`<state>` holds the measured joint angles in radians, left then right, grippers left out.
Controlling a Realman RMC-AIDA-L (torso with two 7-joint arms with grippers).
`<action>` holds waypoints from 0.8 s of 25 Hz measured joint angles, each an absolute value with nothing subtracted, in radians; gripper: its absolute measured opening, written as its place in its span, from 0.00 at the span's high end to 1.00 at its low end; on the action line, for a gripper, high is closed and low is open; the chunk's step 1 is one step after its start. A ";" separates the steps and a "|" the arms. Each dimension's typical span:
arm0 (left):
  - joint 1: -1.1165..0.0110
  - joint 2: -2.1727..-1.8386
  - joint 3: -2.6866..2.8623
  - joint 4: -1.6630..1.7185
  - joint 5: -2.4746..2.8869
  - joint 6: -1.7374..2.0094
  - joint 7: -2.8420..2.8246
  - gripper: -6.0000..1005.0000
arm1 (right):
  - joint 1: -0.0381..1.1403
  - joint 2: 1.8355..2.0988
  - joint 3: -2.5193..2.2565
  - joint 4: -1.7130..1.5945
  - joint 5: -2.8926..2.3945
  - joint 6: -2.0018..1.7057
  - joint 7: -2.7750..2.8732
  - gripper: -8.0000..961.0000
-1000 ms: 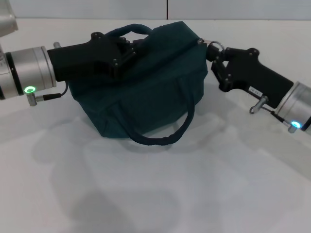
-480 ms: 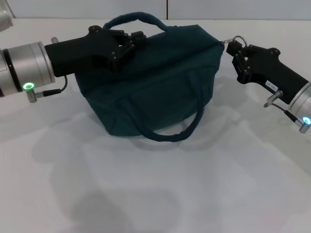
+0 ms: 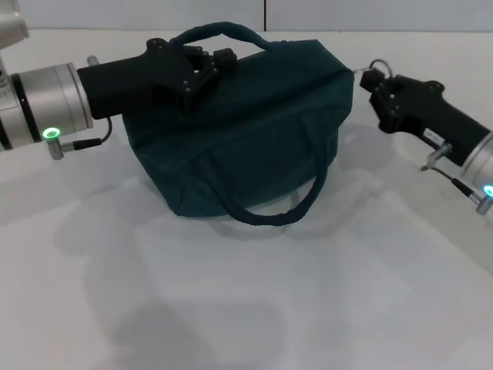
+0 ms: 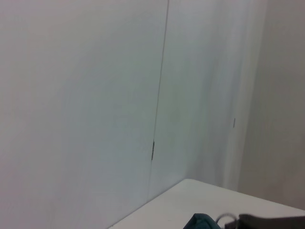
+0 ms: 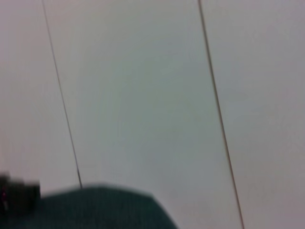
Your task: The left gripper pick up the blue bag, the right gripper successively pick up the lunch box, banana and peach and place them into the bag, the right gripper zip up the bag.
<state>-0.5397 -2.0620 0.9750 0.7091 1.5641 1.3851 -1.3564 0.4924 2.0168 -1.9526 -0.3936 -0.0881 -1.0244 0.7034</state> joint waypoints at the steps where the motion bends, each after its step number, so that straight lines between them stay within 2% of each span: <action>1: -0.539 -2.062 0.974 0.709 1.564 1.385 -1.357 0.97 | 0.489 2.013 -1.950 -0.390 -0.088 -1.045 0.717 0.96; 6: -0.536 -2.063 0.976 0.709 1.565 1.392 -1.364 0.97 | 0.482 1.987 -1.942 -0.383 -0.092 -1.091 0.779 0.95; 9: -0.533 -2.069 0.975 0.709 1.561 1.392 -1.364 0.97 | 0.481 1.981 -1.943 -0.375 -0.093 -1.095 0.794 0.87; 15: -0.492 -2.075 0.969 0.715 1.458 1.401 -1.355 0.77 | 0.462 1.975 -1.927 -0.374 -0.093 -1.185 0.794 0.70; 19: -0.441 -2.074 0.969 0.730 1.341 1.500 -1.323 0.66 | 0.461 1.949 -1.923 -0.388 -0.120 -1.372 0.831 0.59; 20: -0.428 -2.072 0.969 0.730 1.317 1.537 -1.304 0.63 | 0.467 1.940 -1.921 -0.394 -0.152 -1.428 0.853 0.59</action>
<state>-0.4281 -2.0722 0.9693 0.7299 1.3166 1.5375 -1.3040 0.4671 1.9395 -1.9215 -0.3942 -0.1524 -1.4282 0.8526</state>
